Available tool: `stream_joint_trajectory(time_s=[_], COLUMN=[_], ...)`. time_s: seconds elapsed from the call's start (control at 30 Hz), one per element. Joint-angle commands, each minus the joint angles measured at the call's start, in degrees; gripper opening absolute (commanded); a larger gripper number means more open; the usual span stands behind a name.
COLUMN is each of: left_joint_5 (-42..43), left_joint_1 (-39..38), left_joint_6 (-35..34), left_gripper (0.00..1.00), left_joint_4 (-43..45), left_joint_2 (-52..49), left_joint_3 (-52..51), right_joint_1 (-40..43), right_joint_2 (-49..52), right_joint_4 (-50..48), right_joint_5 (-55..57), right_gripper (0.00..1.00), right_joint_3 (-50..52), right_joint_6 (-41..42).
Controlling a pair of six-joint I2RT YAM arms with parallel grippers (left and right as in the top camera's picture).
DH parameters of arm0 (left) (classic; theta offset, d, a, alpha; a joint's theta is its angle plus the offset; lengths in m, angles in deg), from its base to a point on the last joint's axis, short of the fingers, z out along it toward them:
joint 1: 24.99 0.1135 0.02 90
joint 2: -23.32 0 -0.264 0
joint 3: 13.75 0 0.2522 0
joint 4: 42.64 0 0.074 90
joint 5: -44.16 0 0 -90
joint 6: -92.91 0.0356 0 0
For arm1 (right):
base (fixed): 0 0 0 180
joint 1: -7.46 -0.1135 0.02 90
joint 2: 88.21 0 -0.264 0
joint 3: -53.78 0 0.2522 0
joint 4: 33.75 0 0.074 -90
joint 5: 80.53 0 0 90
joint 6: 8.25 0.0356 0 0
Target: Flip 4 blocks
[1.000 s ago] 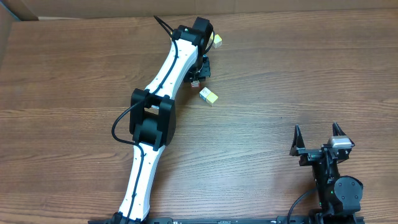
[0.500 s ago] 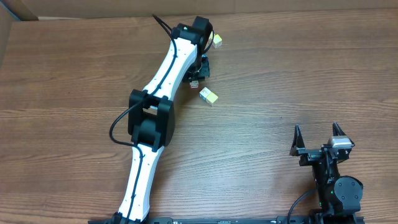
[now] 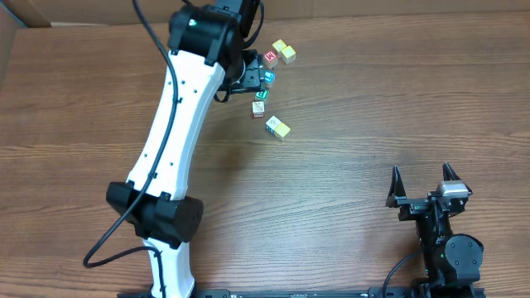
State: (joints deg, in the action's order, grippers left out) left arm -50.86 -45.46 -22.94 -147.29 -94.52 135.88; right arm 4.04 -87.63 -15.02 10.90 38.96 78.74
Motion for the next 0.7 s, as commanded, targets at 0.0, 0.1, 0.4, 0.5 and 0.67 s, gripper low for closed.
stream_joint_trajectory(time_s=[0.0, 0.1, 0.4, 0.5, 0.67], left_joint_5=[-1.16, -1.16, -0.92, -0.94, -0.72], left_joint_1=[0.59, 0.57, 0.52, 0.52, 0.52], left_joint_6=[0.55, 0.55, 0.52, 0.61, 2.14], left_gripper=[1.00, 0.83, 0.63, 0.66, 0.66], left_joint_4=[0.39, 1.25, 4.28, 5.38, 6.86], left_joint_2=[-2.49, -4.76, -15.65, -19.17, -23.43], left_joint_3=[-0.02, -0.20, -0.44, -0.44, -0.44], right_joint_1=[0.17, 0.17, 0.17, 0.17, 0.17], right_joint_2=[-0.39, -0.39, -0.39, -0.39, -0.39], right_joint_4=[-0.31, -0.31, -0.31, -0.31, -0.28], right_joint_5=[-0.26, -0.26, -0.26, -0.26, -0.26], right_gripper=[1.00, 1.00, 1.00, 1.00, 1.00], right_joint_3=[0.59, 0.59, 0.59, 0.59, 0.59], right_joint_6=[-0.02, -0.04, -0.02, -0.04, -0.04])
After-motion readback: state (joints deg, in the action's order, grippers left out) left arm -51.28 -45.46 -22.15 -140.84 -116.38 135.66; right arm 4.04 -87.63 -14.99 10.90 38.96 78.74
